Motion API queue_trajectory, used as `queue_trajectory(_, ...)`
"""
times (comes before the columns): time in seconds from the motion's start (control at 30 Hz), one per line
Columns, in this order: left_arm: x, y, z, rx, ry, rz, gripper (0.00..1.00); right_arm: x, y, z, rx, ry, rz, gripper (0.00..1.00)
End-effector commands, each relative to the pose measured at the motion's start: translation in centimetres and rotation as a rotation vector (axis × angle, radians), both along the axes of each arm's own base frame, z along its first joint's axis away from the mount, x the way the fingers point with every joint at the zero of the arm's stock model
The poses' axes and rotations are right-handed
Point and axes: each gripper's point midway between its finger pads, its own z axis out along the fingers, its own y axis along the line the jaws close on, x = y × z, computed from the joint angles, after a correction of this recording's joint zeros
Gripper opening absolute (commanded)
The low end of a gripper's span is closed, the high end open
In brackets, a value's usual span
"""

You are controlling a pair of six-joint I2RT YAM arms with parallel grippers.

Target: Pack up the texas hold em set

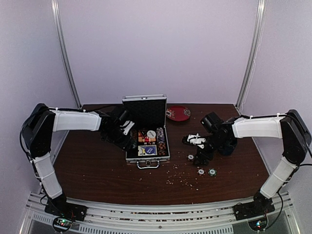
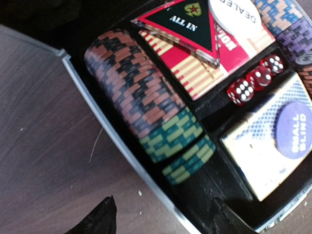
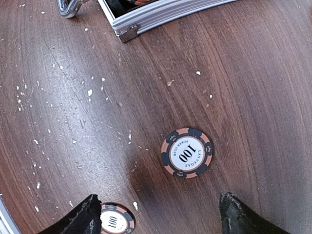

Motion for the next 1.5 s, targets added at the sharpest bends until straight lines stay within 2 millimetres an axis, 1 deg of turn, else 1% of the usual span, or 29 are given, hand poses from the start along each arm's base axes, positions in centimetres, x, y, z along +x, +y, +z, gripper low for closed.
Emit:
queue_trajectory(0.0, -0.4, 0.5, 4.4, -0.019, -0.038, -0.020, 0.66, 0.2, 0.6, 1.4, 0.017, -0.013, 0.017, 0.84)
queue_trajectory(0.1, -0.6, 1.0, 7.2, -0.016, -0.073, -0.041, 0.66, 0.0, 0.4, 2.2, 0.015, -0.018, 0.013, 0.84)
queue_trajectory(0.2, -0.6, 0.6, 10.3, -0.044, -0.123, -0.083, 0.66, -0.4, -0.6, 2.6, -0.027, -0.022, 0.012, 0.83)
queue_trajectory(0.27, -0.6, -0.2, 12.1, -0.085, -0.150, -0.120, 0.66, -0.8, -1.8, 2.6, -0.078, -0.033, 0.014, 0.83)
queue_trajectory(0.33, -0.4, -1.0, 13.6, -0.126, -0.177, -0.153, 0.66, -1.6, -3.0, 2.7, -0.129, -0.036, 0.027, 0.83)
queue_trajectory(0.43, 0.2, -2.0, 15.2, -0.164, -0.247, -0.203, 0.66, -3.1, -5.0, 2.6, -0.201, -0.031, 0.051, 0.82)
queue_trajectory(0.47, 0.5, -2.1, 15.4, -0.161, -0.271, -0.213, 0.66, -3.6, -5.7, 2.5, -0.224, -0.029, 0.058, 0.82)
queue_trajectory(0.6, 1.0, -2.0, 14.6, -0.160, -0.318, -0.213, 0.66, -4.7, -7.9, 1.8, -0.319, -0.026, 0.074, 0.82)
queue_trajectory(0.7, 0.8, -1.7, 14.0, -0.166, -0.358, -0.220, 0.66, -5.1, -8.7, 0.9, -0.360, -0.012, 0.081, 0.82)
queue_trajectory(0.8, 0.7, -0.6, 13.1, -0.121, -0.362, -0.202, 0.66, -5.4, -8.6, -0.1, -0.363, 0.018, 0.091, 0.82)
queue_trajectory(0.9, 0.3, 0.0, 12.5, -0.111, -0.371, -0.193, 0.67, -5.6, -8.1, -0.7, -0.358, 0.036, 0.103, 0.82)
queue_trajectory(1.17, 0.3, 0.4, 12.6, -0.098, -0.381, -0.183, 0.67, -6.3, -7.8, -2.4, -0.384, 0.076, 0.133, 0.78)
queue_trajectory(1.27, 0.4, 0.5, 12.5, -0.090, -0.384, -0.178, 0.66, -5.9, -7.5, -2.8, -0.382, 0.064, 0.123, 0.76)
queue_trajectory(1.47, 0.5, 0.6, 12.1, -0.081, -0.378, -0.174, 0.66, -5.6, -8.0, -4.0, -0.411, 0.050, 0.101, 0.72)
